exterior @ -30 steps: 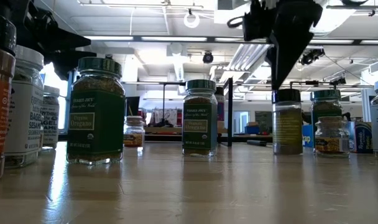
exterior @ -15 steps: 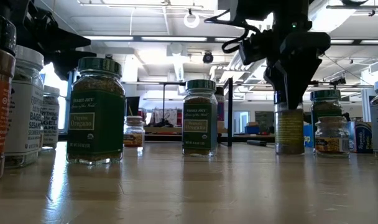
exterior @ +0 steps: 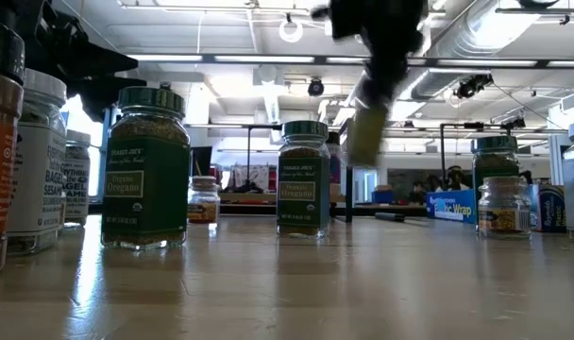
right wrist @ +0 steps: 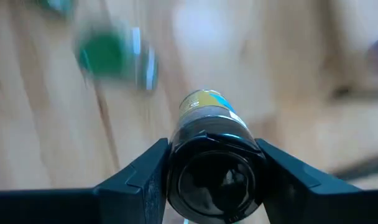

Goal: Shelf spices
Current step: Put the black seasoning bottle on the shelf aligned with the other black seasoning bottle

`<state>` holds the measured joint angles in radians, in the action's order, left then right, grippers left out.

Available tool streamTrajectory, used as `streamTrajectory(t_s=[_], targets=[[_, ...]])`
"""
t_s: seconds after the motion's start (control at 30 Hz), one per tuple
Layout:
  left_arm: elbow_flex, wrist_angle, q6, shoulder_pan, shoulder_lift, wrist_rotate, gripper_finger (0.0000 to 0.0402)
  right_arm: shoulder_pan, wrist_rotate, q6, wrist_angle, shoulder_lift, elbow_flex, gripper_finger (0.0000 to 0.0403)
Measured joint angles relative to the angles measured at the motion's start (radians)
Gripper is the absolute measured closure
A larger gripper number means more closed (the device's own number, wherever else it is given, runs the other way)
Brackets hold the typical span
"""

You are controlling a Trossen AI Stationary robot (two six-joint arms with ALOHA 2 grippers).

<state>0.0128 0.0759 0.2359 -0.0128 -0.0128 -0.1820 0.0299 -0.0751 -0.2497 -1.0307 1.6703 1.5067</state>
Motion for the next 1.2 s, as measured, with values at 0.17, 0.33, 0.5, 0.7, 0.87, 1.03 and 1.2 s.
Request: streamTrajectory(t_s=[0.17, 0.33, 0.5, 0.7, 0.87, 1.03, 1.2], targets=[[0.0, 0.004, -0.001, 0.0, 0.0, 0.0, 0.0206, -0.089, -0.116, 0.138, 0.001, 0.014, 0.248, 0.0217], [0.0, 0.005, -0.001, 0.0, 0.0, 0.0, 0.0206, -0.211, -0.132, 0.298, 0.002, 0.094, 0.482, 0.0217], [0.0, 0.006, 0.0, 0.0, 0.0, -0.004, 0.0206, -0.337, -0.085, 0.418, -0.032, 0.212, 0.682, 0.0217], [0.0, 0.007, -0.001, 0.0, 0.0, -0.004, 0.0206, -0.466, -0.07, 0.486, -0.163, 0.359, 0.852, 0.0217], [0.0, 0.031, 0.024, 0.0, 0.0, -0.008, 0.0206, -0.539, -0.052, 0.495, -0.175, 0.388, 0.767, 0.0217], [0.0, 0.028, 0.024, 0.0, 0.0, -0.008, 0.0206, -0.563, -0.044, 0.494, -0.2, 0.406, 0.721, 0.0217], [0.0, 0.034, 0.024, 0.0, 0.0, -0.007, 0.0206, -0.574, 0.013, 0.494, -0.183, 0.431, 0.721, 0.0217]])
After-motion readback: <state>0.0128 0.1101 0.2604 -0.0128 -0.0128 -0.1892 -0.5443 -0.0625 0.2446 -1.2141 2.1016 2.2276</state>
